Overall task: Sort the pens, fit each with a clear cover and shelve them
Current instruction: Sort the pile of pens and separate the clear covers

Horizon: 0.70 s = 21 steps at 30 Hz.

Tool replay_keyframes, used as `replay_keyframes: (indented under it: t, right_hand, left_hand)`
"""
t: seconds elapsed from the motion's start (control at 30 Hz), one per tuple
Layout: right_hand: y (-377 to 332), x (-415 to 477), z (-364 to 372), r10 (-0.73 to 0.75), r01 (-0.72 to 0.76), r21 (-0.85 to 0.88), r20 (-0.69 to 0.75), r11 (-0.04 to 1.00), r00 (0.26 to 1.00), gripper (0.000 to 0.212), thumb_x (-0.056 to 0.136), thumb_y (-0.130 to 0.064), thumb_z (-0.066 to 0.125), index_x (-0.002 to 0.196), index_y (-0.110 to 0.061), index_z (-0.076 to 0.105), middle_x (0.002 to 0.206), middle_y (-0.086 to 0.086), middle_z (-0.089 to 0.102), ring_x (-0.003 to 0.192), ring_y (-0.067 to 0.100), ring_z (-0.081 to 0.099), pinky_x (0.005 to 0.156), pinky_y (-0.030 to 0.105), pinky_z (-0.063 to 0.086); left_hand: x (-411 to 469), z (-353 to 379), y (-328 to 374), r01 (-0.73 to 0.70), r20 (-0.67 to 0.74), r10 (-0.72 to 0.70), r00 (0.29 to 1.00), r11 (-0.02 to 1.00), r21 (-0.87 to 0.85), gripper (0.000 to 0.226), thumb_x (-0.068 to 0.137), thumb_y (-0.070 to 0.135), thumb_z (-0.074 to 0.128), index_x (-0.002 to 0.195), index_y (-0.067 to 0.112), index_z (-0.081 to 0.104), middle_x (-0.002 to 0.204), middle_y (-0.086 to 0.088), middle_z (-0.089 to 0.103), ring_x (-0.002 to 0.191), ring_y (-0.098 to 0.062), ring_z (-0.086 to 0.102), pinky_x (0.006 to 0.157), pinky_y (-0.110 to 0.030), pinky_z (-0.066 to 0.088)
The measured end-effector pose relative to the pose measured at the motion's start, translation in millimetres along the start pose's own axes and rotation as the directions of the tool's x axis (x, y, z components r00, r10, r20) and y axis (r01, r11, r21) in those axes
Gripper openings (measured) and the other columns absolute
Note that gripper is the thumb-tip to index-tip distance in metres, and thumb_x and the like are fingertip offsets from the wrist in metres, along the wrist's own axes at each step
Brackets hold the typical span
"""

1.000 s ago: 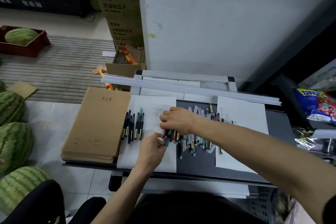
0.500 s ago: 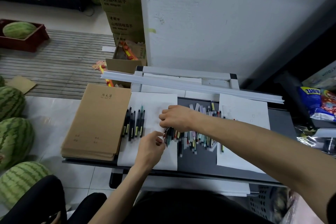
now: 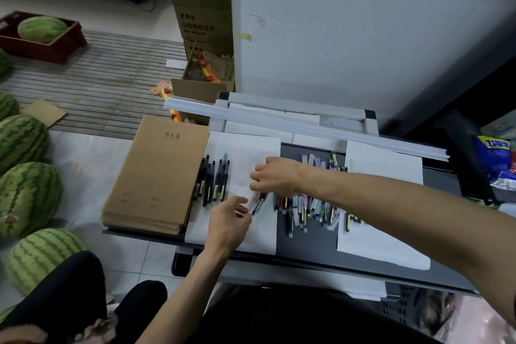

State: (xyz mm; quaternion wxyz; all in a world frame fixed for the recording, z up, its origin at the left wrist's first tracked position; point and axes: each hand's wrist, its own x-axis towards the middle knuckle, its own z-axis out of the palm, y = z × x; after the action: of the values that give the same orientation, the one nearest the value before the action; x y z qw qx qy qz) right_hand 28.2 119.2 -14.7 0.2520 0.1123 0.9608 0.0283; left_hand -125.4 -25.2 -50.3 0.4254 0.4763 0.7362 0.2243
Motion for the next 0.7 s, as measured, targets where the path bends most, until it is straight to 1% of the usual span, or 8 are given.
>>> replay_keyframes:
  t: [0.1,0.23,0.3,0.43,0.53,0.63,0.7]
  right_hand:
    - [-1,-4,7,-0.001,0.002,0.003,-0.052,1.000,0.999,0.025,0.097,-0.006,0.059,0.120,-0.013,0.055,0.113,0.004,0.059,0.107,0.024,0.055,0.083,0.037,0.046]
    - [0,-10,18,0.024,-0.026,-0.009,-0.177,1.000,0.984,0.015,0.096,-0.008,0.063,0.109,-0.012,0.058,0.107,0.003,0.060,0.096,0.023,0.056,0.077,0.034,0.048]
    - [1,-12,25,0.037,-0.040,-0.008,-0.208,0.999,0.977,0.014,0.097,-0.009,0.062,0.110,-0.012,0.058,0.107,0.003,0.059,0.095,0.023,0.055,0.078,0.035,0.049]
    - [-2,-16,33,0.079,-0.077,0.015,-0.242,0.997,0.967,0.022,0.102,-0.011,0.046,0.121,-0.012,0.055,0.116,0.004,0.057,0.103,0.024,0.051,0.089,0.038,0.048]
    - [-4,-19,36,0.109,-0.103,0.033,-0.269,0.994,0.957,0.029,0.100,-0.010,0.038,0.123,-0.011,0.055,0.116,0.005,0.056,0.105,0.025,0.050,0.091,0.037,0.047]
    - [-1,-20,39,0.104,-0.099,0.030,-0.286,0.995,0.953,0.026,0.097,-0.006,0.051,0.121,-0.010,0.057,0.114,0.006,0.058,0.103,0.025,0.053,0.090,0.037,0.049]
    - [1,-20,40,0.100,-0.096,0.028,-0.285,0.995,0.953,0.026,0.096,-0.003,0.054,0.121,-0.008,0.057,0.116,0.007,0.059,0.104,0.026,0.053,0.092,0.038,0.050]
  left_hand:
    - [-1,-6,-2,0.009,-0.041,-0.010,0.999,1.000,-0.027,0.029,0.091,0.017,0.070,0.120,0.022,0.071,0.090,0.010,0.074,0.081,-0.001,0.070,0.072,-0.023,0.058]
    - [-2,-12,-5,0.019,-0.085,-0.027,0.996,0.995,-0.097,0.028,0.090,0.013,0.068,0.118,0.019,0.072,0.087,0.006,0.075,0.075,-0.007,0.073,0.076,-0.033,0.063]
    - [-3,-13,-6,0.027,-0.092,-0.038,0.995,0.992,-0.119,0.028,0.091,0.015,0.067,0.118,0.019,0.073,0.087,0.005,0.076,0.075,-0.009,0.074,0.079,-0.035,0.063]
    - [-6,-14,-4,0.040,-0.099,-0.058,0.993,0.984,-0.175,0.023,0.094,0.014,0.068,0.116,0.017,0.073,0.085,0.004,0.075,0.069,-0.008,0.075,0.076,-0.031,0.063]
    - [-7,-15,-4,0.044,-0.102,-0.064,0.993,0.981,-0.190,0.021,0.095,0.014,0.068,0.115,0.017,0.073,0.086,0.003,0.075,0.068,-0.007,0.075,0.077,-0.031,0.063]
    - [-8,-16,-4,0.044,-0.103,-0.065,0.993,0.980,-0.194,0.019,0.095,0.014,0.068,0.114,0.017,0.073,0.087,0.002,0.075,0.068,-0.008,0.074,0.077,-0.031,0.064]
    - [-9,-17,-5,0.046,-0.103,-0.068,0.992,0.978,-0.203,0.018,0.096,0.013,0.068,0.113,0.016,0.073,0.088,0.001,0.075,0.068,-0.008,0.075,0.077,-0.032,0.064]
